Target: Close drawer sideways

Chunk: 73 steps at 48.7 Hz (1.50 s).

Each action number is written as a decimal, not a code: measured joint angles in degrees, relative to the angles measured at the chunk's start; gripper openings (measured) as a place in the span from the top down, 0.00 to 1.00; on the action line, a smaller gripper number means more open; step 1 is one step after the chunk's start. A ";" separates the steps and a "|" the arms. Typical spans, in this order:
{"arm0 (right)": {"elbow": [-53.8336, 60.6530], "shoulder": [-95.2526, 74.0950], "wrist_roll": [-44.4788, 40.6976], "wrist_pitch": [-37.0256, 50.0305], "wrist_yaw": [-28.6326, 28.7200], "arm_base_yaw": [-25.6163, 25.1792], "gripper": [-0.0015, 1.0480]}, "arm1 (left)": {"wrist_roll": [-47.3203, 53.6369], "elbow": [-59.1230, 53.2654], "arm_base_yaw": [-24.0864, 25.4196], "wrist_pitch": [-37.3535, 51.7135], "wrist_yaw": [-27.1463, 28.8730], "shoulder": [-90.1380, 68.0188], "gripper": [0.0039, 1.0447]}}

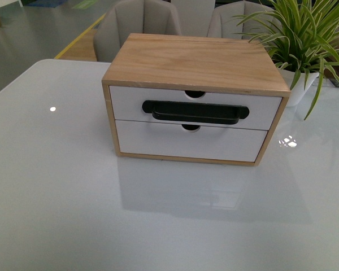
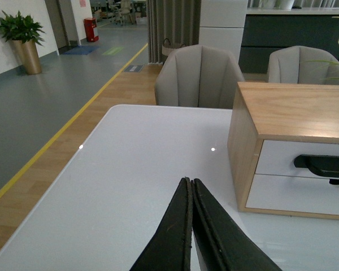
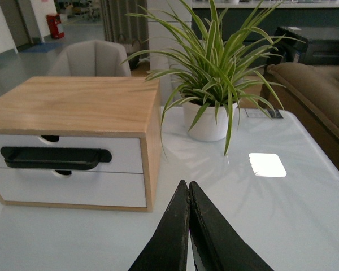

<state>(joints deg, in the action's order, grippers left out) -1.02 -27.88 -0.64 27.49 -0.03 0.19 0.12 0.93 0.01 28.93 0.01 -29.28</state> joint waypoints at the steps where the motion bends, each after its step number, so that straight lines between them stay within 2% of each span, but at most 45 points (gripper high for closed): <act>1: 0.00 1.03 0.00 -0.90 0.02 0.00 0.98 | 0.00 0.00 0.00 -0.94 0.00 1.03 0.99; 16: 0.02 11.21 0.00 -10.75 0.02 0.00 0.98 | 0.00 0.00 0.00 -11.30 0.00 11.67 0.99; 36: 0.02 17.73 0.00 -17.31 0.00 0.00 0.98 | 0.00 0.00 0.00 -18.18 0.00 18.56 0.99; 38: 0.00 20.94 0.00 -21.70 -0.02 0.00 0.98 | 0.00 0.00 0.00 -18.82 -0.02 19.19 0.99; 40: 0.00 25.40 0.02 -26.60 0.00 0.00 0.98 | 0.00 0.00 0.00 -24.30 -0.02 23.15 0.99; 43: 0.00 27.26 0.02 -27.21 0.00 0.00 0.98 | 0.00 0.00 0.00 -28.41 0.00 27.98 0.99; 60: 0.00 27.54 0.00 -27.41 0.00 0.00 0.98 | 0.00 0.00 0.00 -28.85 0.00 28.92 0.99; 62: 0.00 27.56 0.02 -27.41 0.00 0.00 0.90 | -0.04 0.00 0.00 -28.85 0.00 28.92 0.97; 73: 0.00 27.56 0.02 -27.41 0.00 0.00 0.39 | -0.02 0.00 0.00 -28.85 0.00 28.92 0.45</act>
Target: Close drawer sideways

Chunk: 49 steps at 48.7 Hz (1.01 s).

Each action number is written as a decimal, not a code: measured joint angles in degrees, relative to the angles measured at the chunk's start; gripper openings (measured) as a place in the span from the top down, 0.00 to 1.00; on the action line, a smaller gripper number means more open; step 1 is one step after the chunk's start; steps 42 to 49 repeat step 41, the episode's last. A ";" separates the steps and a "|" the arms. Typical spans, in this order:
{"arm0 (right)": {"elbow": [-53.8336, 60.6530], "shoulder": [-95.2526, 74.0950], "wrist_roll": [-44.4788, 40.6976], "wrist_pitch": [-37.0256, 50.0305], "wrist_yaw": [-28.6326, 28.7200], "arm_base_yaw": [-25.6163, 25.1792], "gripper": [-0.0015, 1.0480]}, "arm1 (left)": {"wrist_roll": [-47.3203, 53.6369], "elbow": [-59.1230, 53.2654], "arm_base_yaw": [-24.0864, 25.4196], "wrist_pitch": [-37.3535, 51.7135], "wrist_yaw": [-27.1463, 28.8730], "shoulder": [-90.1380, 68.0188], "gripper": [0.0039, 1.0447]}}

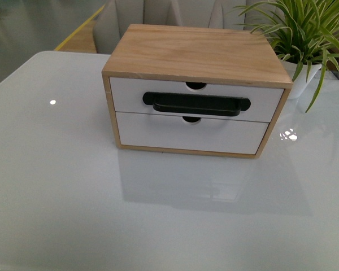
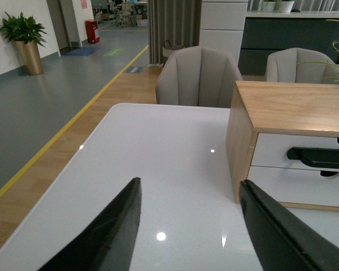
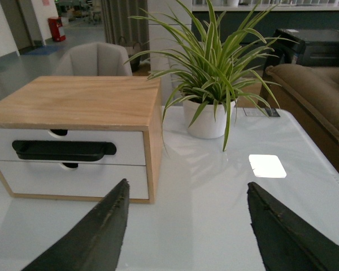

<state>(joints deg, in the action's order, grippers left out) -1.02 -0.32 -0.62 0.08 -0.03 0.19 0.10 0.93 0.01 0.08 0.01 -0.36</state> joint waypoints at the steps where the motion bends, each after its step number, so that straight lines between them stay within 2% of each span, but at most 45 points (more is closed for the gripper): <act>1: 0.00 0.00 0.00 0.00 0.00 0.00 0.35 | 0.00 0.00 0.00 0.00 0.00 0.00 0.41; 10: 0.00 0.00 0.00 0.00 0.00 0.00 0.08 | 0.00 0.00 0.00 0.00 0.00 0.00 0.13; 12: 0.00 0.00 0.04 0.00 0.00 0.00 0.08 | 0.07 0.00 0.00 0.00 0.00 0.00 0.06; 49: 0.00 0.00 0.04 0.00 0.00 0.00 0.09 | 0.02 0.00 0.00 0.00 0.00 0.00 0.08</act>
